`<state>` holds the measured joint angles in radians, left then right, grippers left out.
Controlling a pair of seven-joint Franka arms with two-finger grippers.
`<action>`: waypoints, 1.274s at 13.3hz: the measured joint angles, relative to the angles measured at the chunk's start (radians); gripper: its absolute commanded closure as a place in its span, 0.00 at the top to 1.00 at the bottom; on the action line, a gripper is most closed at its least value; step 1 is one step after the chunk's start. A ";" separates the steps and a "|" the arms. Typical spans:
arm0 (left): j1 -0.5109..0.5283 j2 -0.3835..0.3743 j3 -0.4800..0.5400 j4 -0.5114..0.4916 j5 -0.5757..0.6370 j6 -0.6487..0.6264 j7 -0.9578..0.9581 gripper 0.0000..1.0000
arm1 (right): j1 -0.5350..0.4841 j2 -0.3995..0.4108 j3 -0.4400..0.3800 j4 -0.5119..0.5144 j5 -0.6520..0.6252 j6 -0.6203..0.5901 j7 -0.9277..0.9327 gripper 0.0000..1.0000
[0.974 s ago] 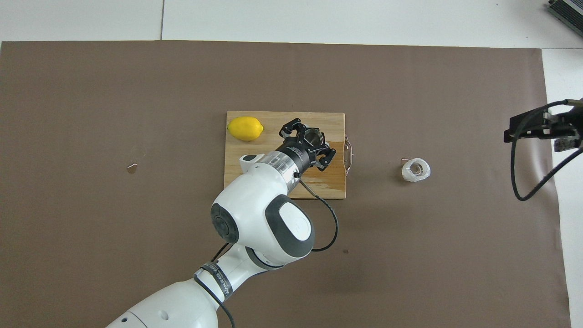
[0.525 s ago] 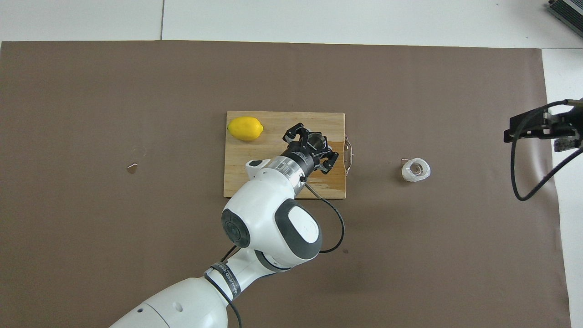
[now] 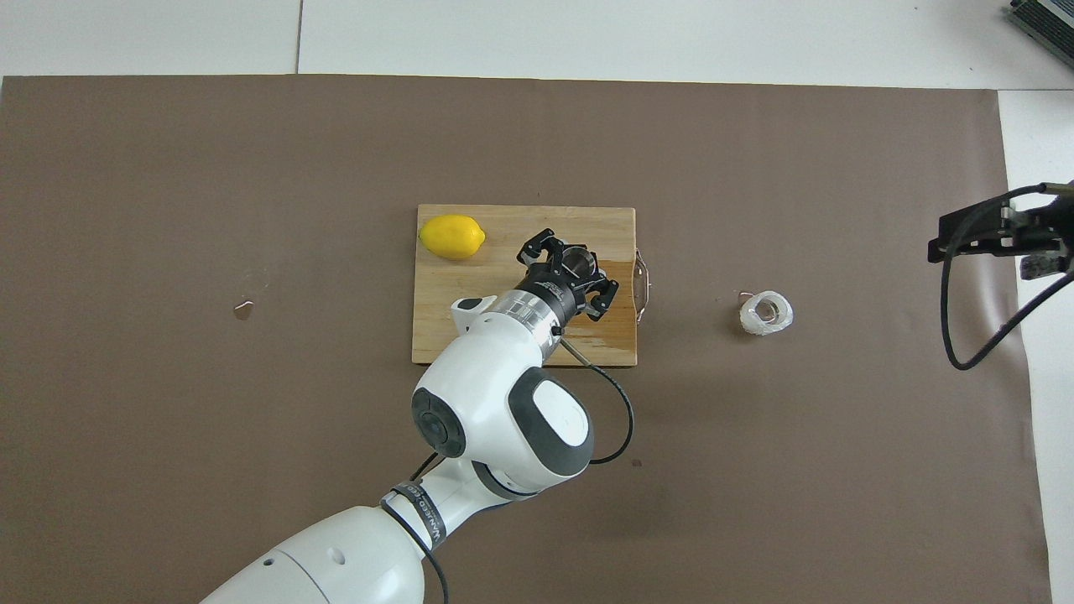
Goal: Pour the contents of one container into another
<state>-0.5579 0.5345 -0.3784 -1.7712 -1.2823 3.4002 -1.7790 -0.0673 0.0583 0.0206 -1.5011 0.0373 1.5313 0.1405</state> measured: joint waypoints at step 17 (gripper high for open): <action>0.001 -0.001 -0.012 0.021 0.000 0.019 -0.002 1.00 | 0.000 0.000 0.000 0.000 0.000 0.000 0.000 1.00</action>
<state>-0.5572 0.5337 -0.3906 -1.7500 -1.2823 3.4188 -1.7806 -0.0673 0.0583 0.0206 -1.5011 0.0373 1.5313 0.1405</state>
